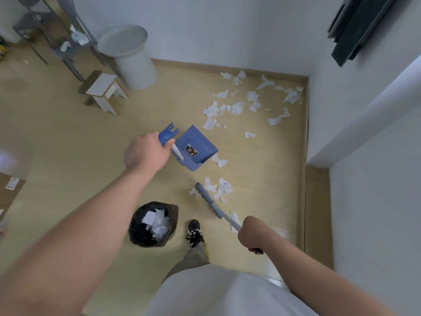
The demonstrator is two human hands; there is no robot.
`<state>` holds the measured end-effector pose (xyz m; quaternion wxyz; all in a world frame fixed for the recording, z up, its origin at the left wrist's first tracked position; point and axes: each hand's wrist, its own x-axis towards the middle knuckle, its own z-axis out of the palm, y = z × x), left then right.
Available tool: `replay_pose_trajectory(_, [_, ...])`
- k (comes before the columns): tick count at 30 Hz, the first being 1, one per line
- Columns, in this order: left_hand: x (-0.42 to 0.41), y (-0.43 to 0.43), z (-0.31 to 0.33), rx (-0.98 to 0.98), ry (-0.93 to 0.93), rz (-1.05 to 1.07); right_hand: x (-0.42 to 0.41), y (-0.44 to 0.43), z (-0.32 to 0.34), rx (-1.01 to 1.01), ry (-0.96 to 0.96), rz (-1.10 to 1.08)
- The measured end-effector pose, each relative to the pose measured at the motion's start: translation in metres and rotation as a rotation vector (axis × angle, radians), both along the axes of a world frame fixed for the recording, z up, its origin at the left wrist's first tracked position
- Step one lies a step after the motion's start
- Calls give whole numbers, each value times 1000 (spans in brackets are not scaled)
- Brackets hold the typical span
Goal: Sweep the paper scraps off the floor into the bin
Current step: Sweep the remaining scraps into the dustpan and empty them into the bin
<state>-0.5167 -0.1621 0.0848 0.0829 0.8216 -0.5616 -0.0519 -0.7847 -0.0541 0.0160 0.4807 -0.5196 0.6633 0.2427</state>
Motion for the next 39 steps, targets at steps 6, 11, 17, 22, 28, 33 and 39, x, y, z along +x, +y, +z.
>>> replay_pose_trajectory(6, [21, -96, -36, 70, 71, -151, 35, -57, -26, 73, 91, -202])
replay_pose_trajectory(11, [36, -157, -56, 111, 120, -267, 55, -84, -47, 252, 120, -448])
replay_pose_trajectory(17, [50, -198, -78, 153, 184, -318, 71, -96, -56, 216, 102, -1036])
replay_pose_trajectory(22, [65, -215, -82, 134, 227, -325, 90, -114, -89, 282, 60, -1482])
replay_pose_trajectory(28, [83, -232, -77, 110, 228, -325, 159, -153, -91, 358, -136, -1646])
replay_pose_trajectory(33, [96, -241, -74, 81, 235, -280, 192, -200, -88, 371, -241, -1644])
replay_pose_trajectory(39, [116, -249, -71, 55, 232, -215, 193, -260, -101, 314, -387, -1620])
